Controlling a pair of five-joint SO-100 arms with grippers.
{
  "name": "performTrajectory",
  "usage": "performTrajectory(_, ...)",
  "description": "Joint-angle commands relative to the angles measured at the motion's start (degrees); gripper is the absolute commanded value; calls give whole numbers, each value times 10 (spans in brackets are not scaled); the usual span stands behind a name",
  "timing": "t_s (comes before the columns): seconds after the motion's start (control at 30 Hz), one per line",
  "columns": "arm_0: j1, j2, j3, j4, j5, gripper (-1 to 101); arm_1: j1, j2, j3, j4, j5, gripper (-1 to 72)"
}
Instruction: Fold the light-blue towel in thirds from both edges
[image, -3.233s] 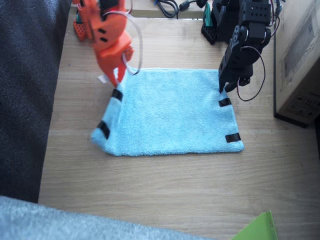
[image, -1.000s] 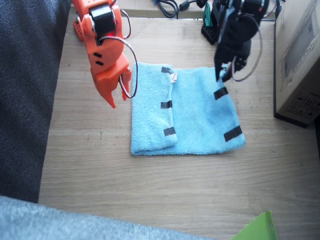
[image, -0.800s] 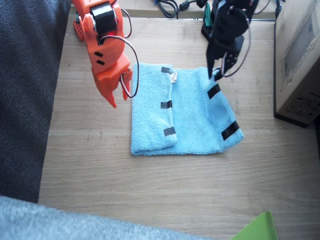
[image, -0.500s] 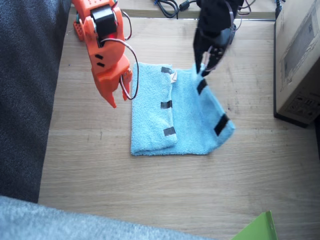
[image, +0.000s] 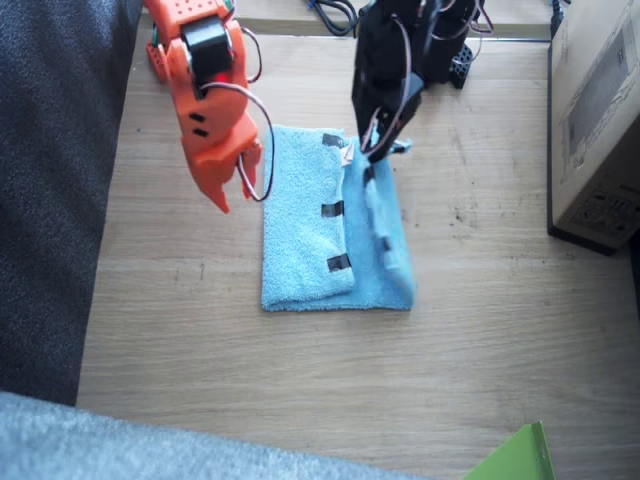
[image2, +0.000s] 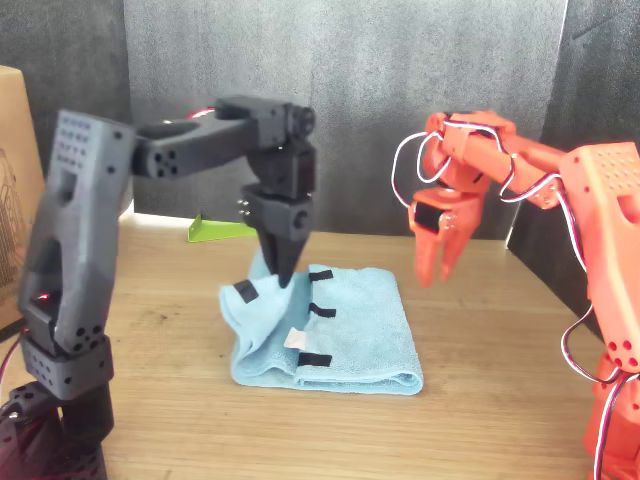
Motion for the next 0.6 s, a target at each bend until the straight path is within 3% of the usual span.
performTrajectory(0.0,-17,-47,-114,41,12,-2,-1,43,4,11,4,181)
performTrajectory(0.1,-35,-135,-260,103,14,23,-1,44,4,10,5,184)
performTrajectory(0.33,-62,-156,-310,104,23,222,-20,43,5,5,4,187)
performTrajectory(0.57,-25,-103,-293,105,30,238,-47,48,17,2,-4,187)
